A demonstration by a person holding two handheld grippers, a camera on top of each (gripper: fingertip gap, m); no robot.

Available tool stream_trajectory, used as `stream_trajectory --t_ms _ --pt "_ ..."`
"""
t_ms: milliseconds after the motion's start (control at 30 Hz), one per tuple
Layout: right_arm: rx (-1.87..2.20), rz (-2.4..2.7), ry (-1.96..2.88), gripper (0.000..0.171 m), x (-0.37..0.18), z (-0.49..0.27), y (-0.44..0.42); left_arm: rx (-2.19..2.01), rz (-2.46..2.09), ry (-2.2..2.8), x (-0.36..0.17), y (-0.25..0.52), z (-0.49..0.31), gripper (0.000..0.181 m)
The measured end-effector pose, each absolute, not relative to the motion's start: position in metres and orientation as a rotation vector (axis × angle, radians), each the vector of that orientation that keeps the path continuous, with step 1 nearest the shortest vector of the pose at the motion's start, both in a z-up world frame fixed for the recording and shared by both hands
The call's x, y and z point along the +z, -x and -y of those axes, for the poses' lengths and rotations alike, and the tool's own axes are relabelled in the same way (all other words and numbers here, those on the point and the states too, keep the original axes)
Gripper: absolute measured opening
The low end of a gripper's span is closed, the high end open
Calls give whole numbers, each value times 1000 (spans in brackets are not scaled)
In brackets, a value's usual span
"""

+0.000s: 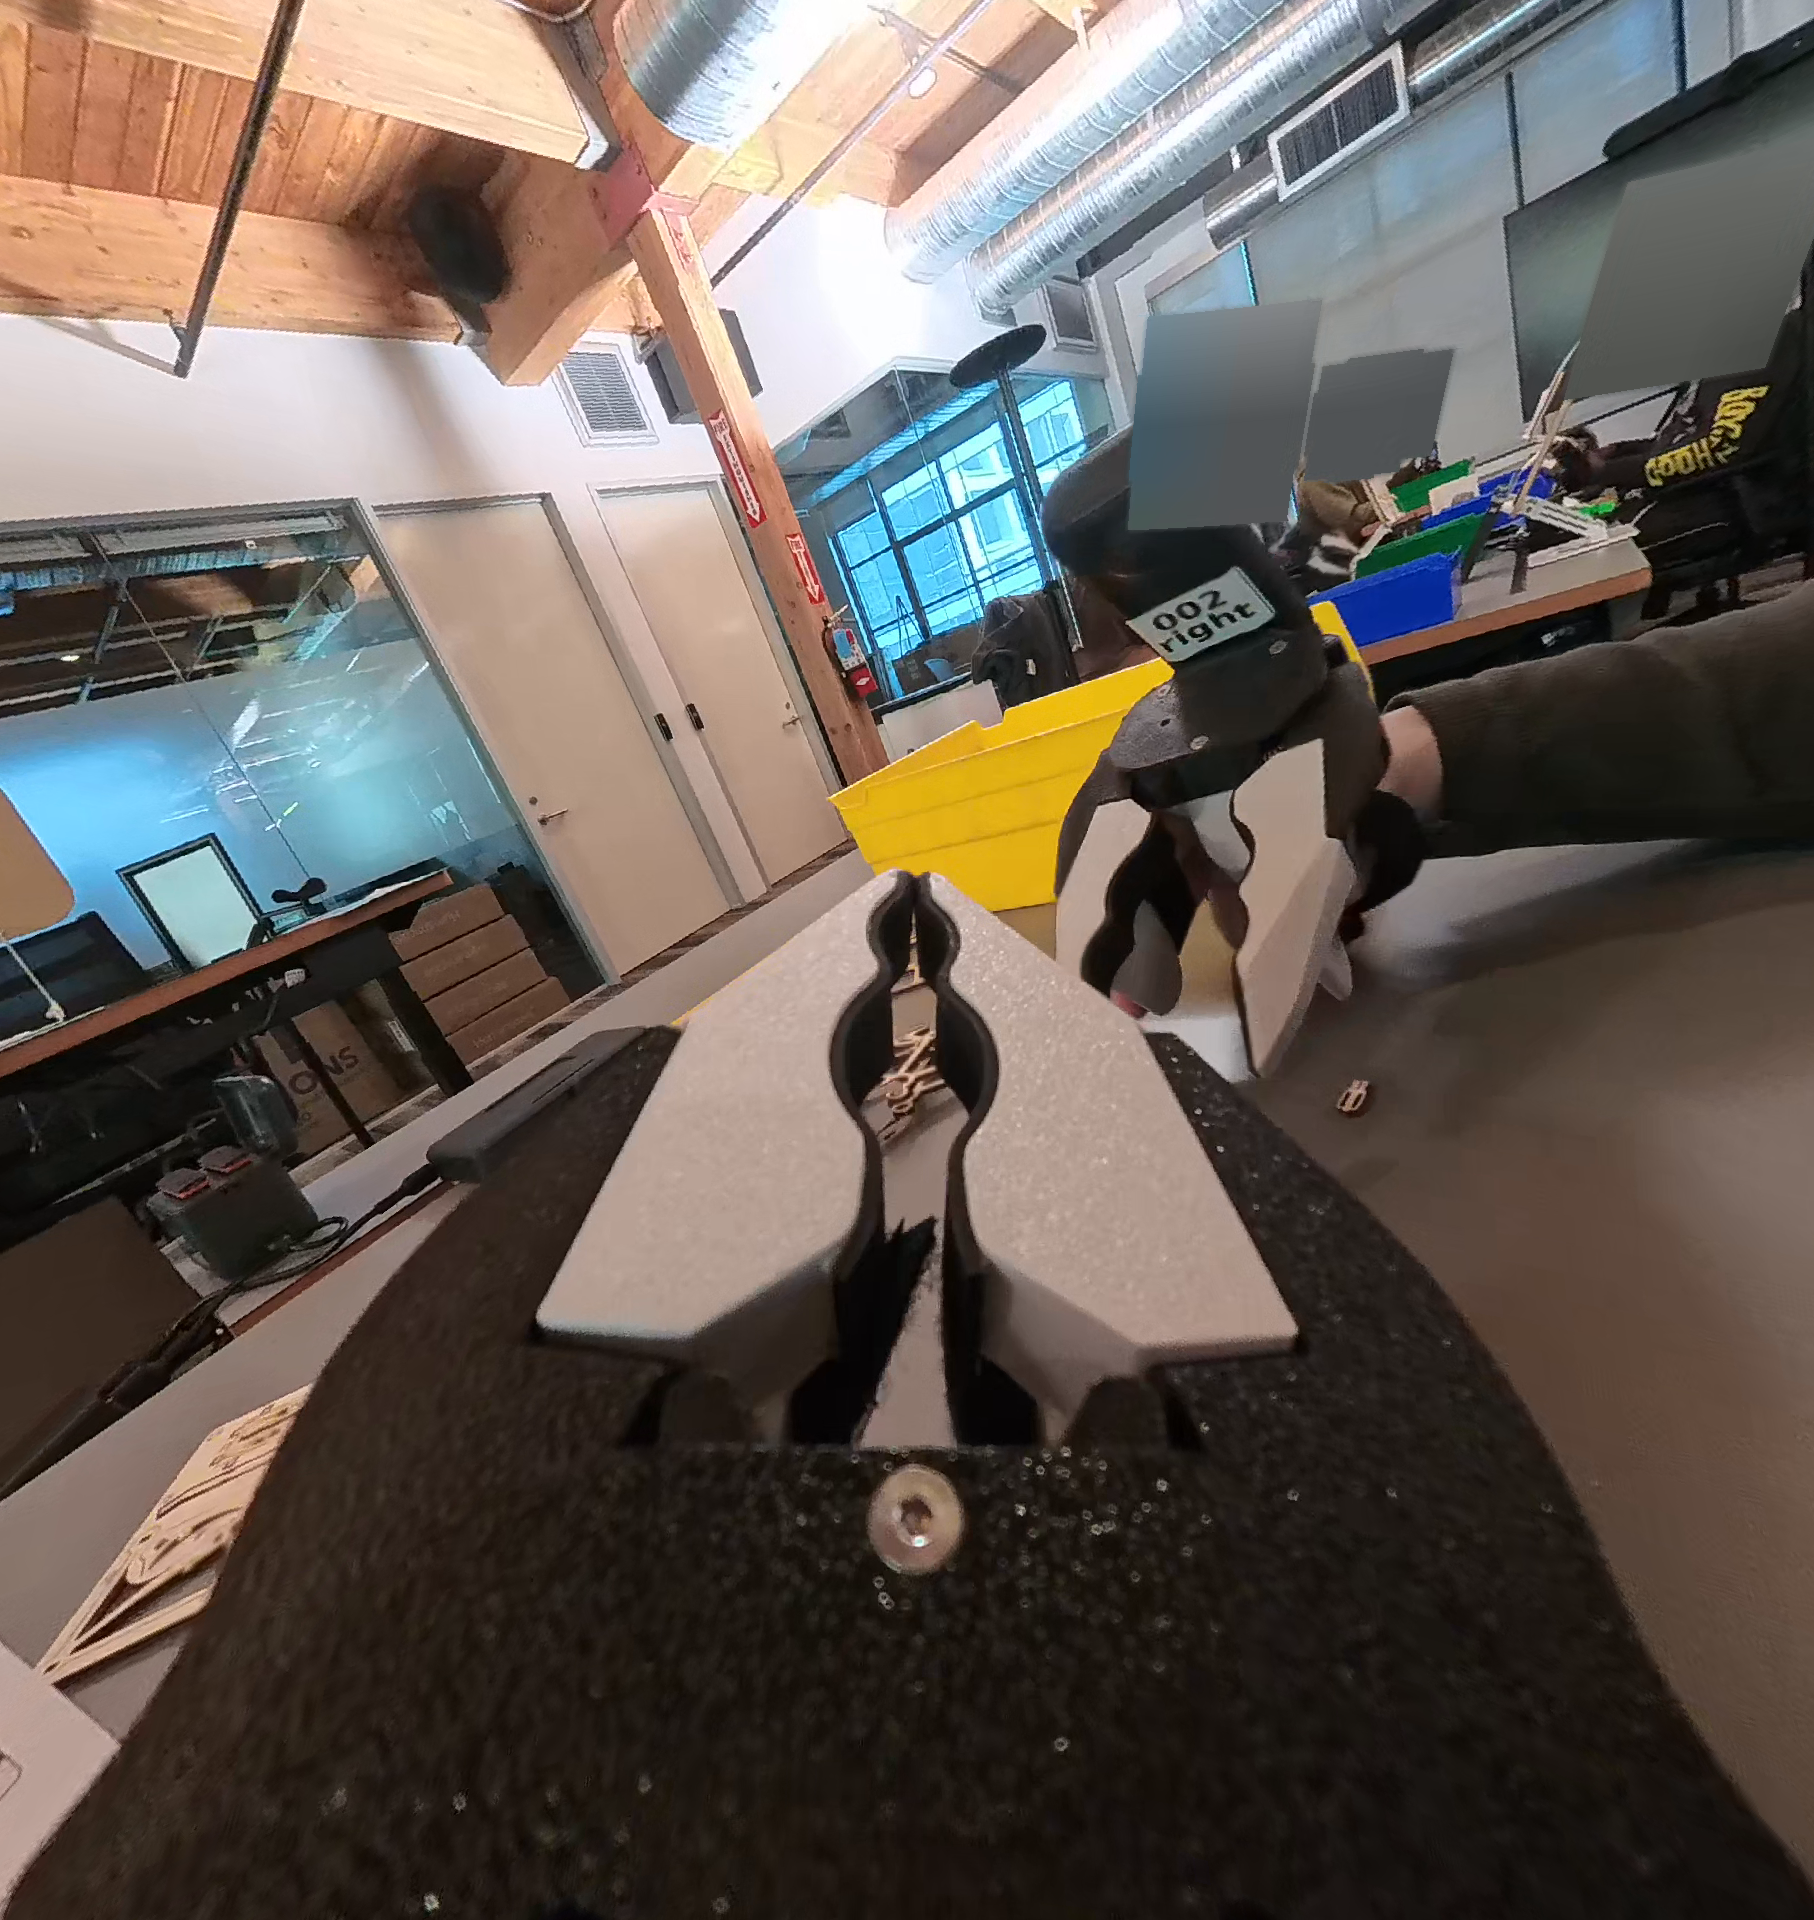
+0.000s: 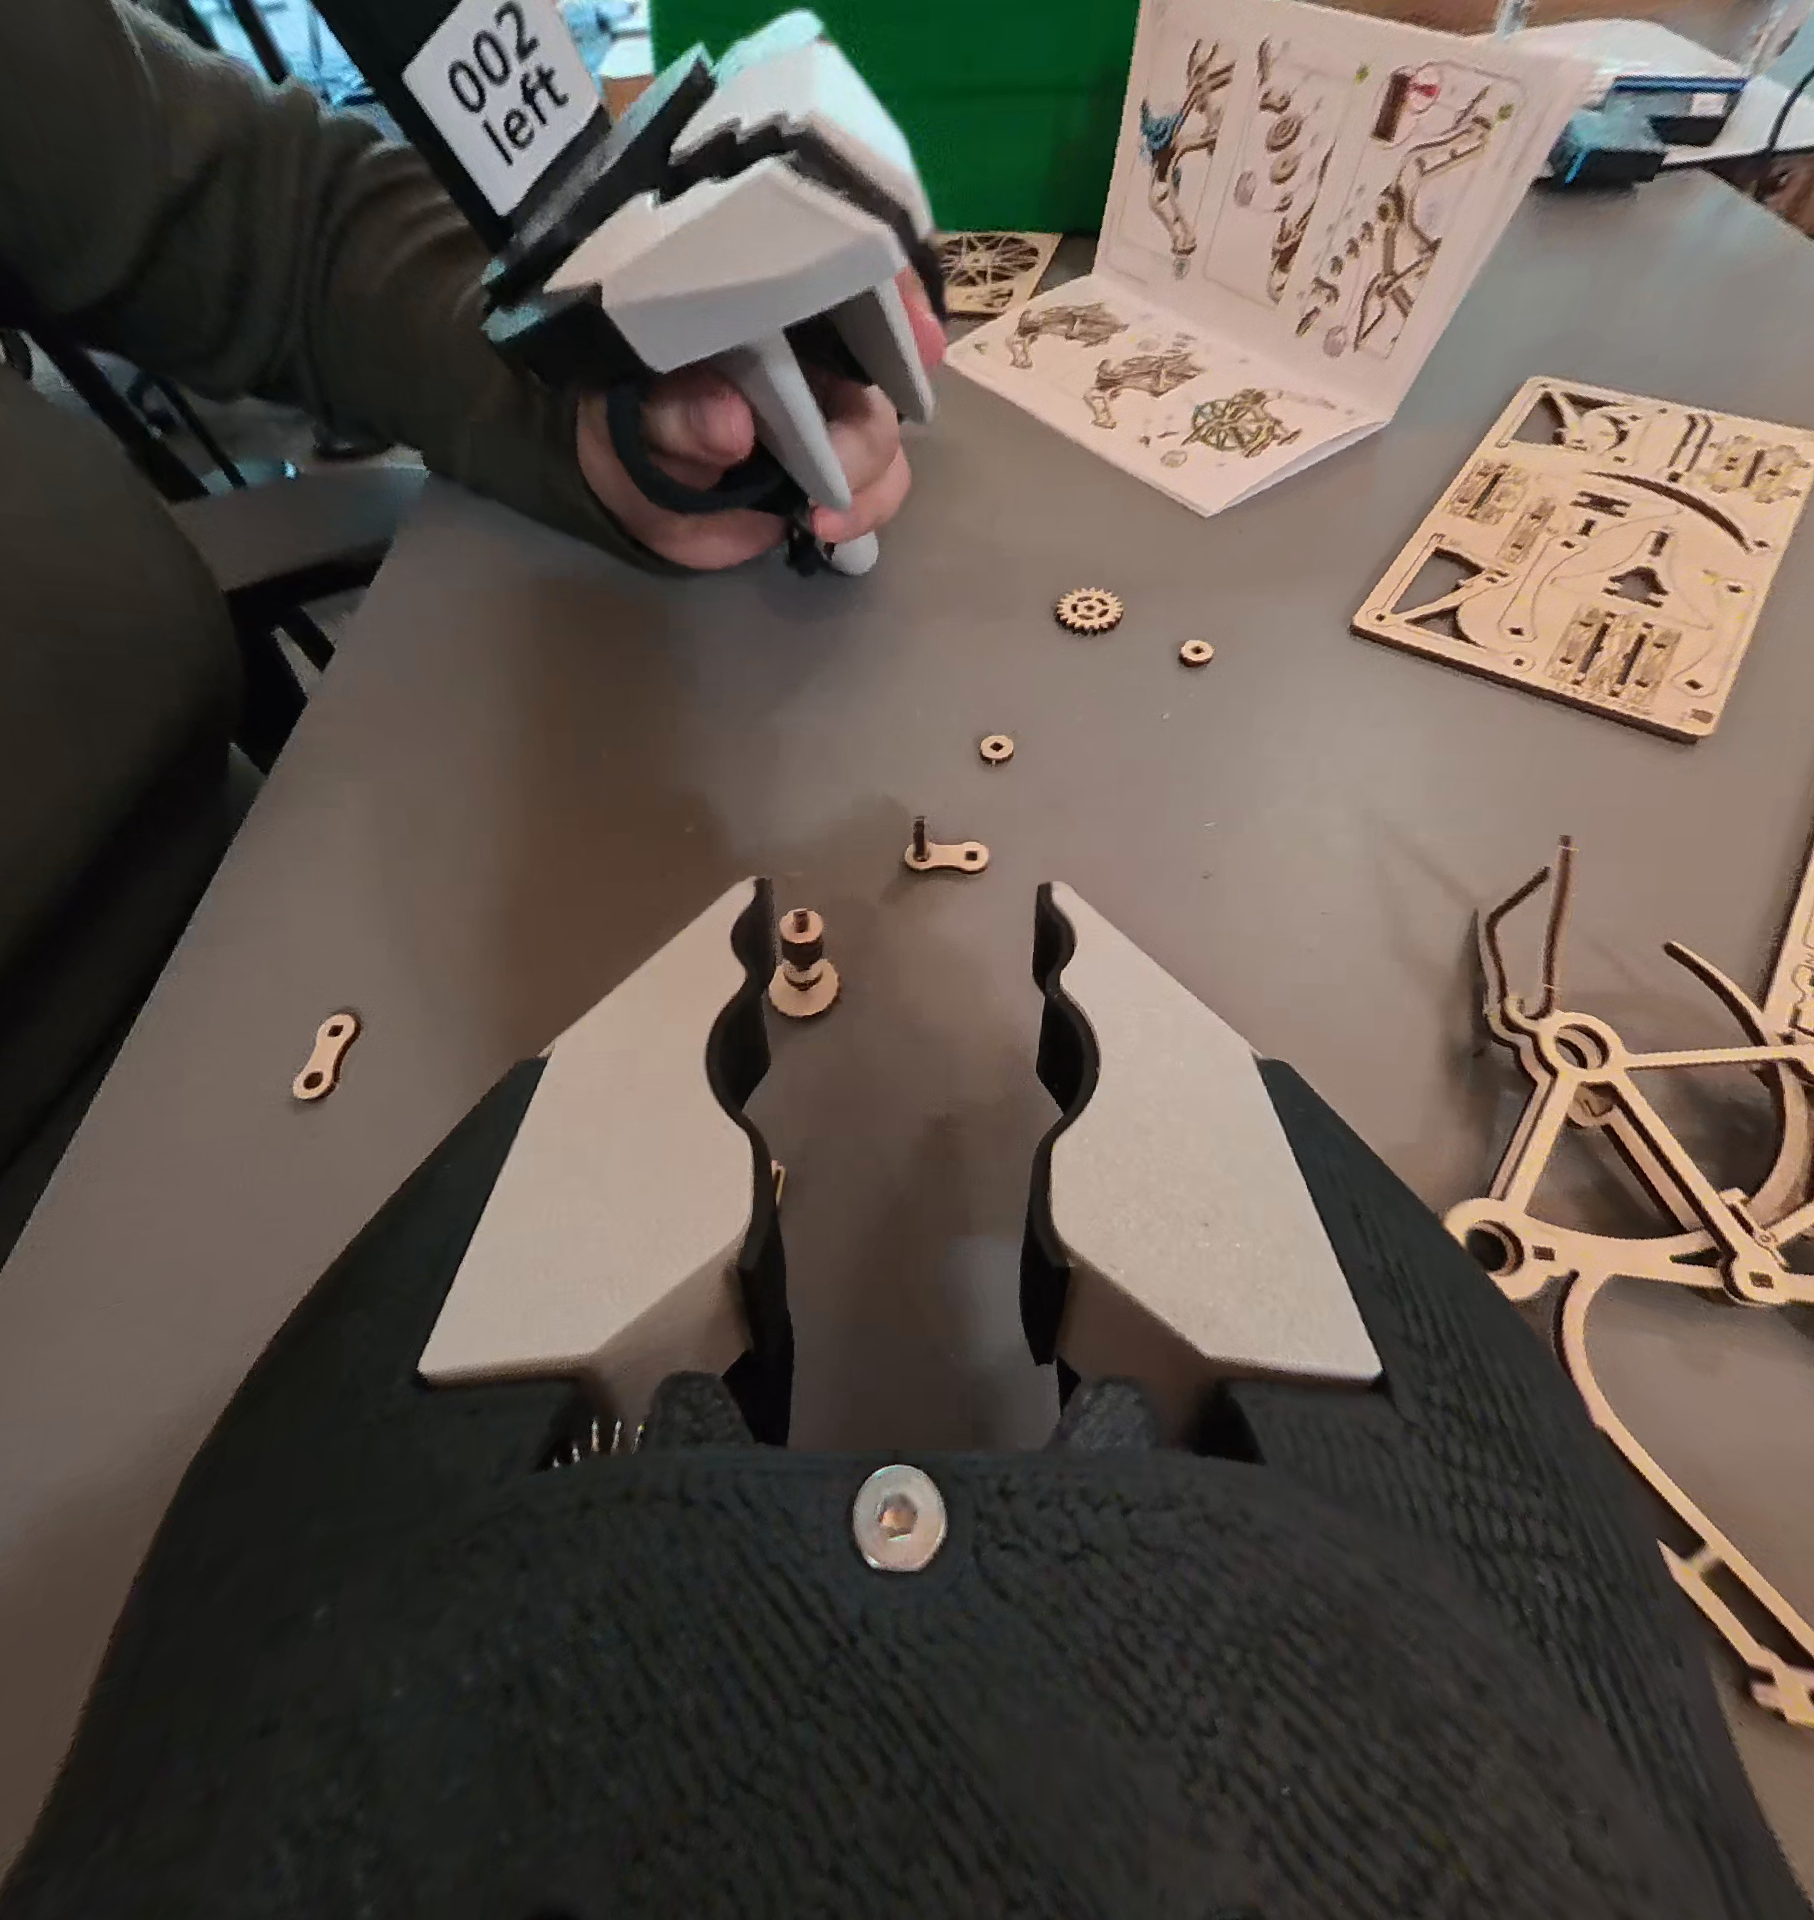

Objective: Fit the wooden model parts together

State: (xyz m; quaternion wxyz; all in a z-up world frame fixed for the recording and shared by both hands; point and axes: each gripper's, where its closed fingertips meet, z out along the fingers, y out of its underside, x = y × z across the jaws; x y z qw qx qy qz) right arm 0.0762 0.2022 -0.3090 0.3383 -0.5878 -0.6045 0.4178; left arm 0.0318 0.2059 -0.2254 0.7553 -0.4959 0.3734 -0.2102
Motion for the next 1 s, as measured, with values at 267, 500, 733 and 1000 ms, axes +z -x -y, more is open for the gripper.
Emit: stream_trajectory --t_ms 267,500,733,1000 --pt "952 1742 1536 32 -312 -182 -77 -450 -854 1070 -228 -38 -202 0" --pt "724 1838 1620 22 -331 -180 -74 -374 -848 1163 -239 -35 -214 0" --pt "783 1756 1545 7 -321 -185 -65 -493 -770 1185 -227 -29 -210 3" --pt "1344 1235 1076 7 -222 -173 -56 -735 -943 1168 -230 -60 -172 61"
